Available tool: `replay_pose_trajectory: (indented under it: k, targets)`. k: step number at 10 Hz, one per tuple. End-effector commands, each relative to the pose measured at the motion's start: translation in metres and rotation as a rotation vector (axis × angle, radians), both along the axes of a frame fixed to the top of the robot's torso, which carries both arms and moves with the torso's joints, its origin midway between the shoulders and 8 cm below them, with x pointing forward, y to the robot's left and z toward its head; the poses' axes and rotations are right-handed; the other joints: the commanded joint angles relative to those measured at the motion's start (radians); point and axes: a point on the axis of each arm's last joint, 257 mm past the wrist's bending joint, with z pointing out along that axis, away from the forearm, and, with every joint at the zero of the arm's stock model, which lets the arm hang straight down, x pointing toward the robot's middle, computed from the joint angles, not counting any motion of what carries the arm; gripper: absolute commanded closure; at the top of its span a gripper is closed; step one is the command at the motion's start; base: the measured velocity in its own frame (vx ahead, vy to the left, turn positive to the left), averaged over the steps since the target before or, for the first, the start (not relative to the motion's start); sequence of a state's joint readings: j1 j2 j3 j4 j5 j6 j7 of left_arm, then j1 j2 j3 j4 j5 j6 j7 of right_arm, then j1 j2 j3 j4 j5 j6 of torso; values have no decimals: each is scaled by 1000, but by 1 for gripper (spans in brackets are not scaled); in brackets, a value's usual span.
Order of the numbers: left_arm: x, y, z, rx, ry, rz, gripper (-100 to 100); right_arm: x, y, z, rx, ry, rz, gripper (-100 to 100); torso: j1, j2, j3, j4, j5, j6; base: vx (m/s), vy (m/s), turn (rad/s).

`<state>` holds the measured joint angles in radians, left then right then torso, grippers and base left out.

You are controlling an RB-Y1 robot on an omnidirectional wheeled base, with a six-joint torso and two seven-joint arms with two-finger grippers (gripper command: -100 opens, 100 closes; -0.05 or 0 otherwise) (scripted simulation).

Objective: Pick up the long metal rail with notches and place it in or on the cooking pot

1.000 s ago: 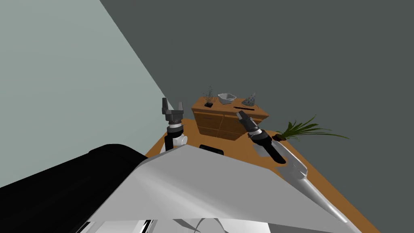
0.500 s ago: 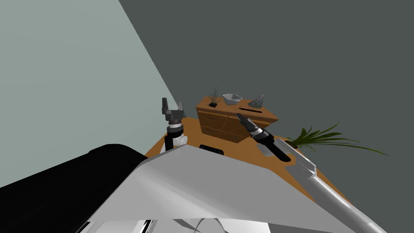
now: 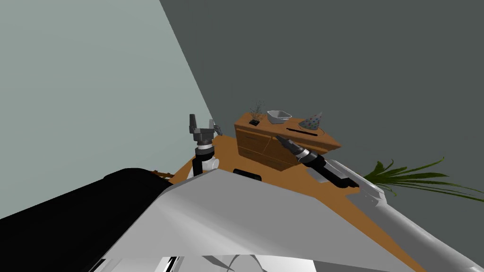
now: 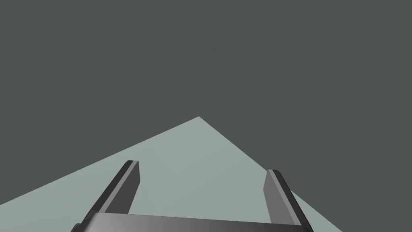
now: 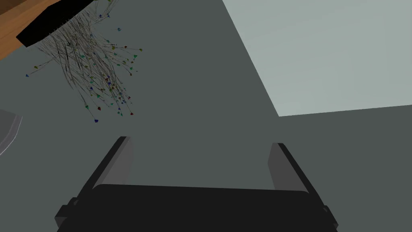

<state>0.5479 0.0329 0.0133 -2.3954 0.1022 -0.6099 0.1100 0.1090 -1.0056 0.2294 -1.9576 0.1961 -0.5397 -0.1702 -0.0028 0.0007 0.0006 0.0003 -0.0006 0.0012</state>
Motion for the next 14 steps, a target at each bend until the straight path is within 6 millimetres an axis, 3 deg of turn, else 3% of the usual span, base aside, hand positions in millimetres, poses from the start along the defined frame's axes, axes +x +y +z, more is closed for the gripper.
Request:
replay_pose_trajectory:
  k: [1, 6, 9, 11, 14]
  targets:
    - [0, 0, 0, 0, 0, 0, 0, 3, -8, -11, -65, 10, 8, -100, 0, 0, 0, 0, 0, 0, -3, -15, 362]
    - [0, 0, 0, 0, 0, 0, 0, 5, -29, -25, -204, 24, 18, -100, -1, 0, 0, 0, 0, 1, -1, -18, 132]
    - [0, 0, 0, 0, 0, 0, 0, 7, -56, -47, -336, 58, 24, -100, -2, 0, 0, 0, 0, 1, -2, -35, 288]
    - [0, 0, 0, 0, 0, 0, 0, 7, -64, -47, -382, 59, 26, -100, -3, 0, 0, 0, -1, 1, 1, -40, 70]
    - [0, 0, 0, 0, 0, 0, 0, 5, -98, -65, -512, 104, 27, -100, -3, -1, 0, 0, -1, 1, -1, -49, 280]
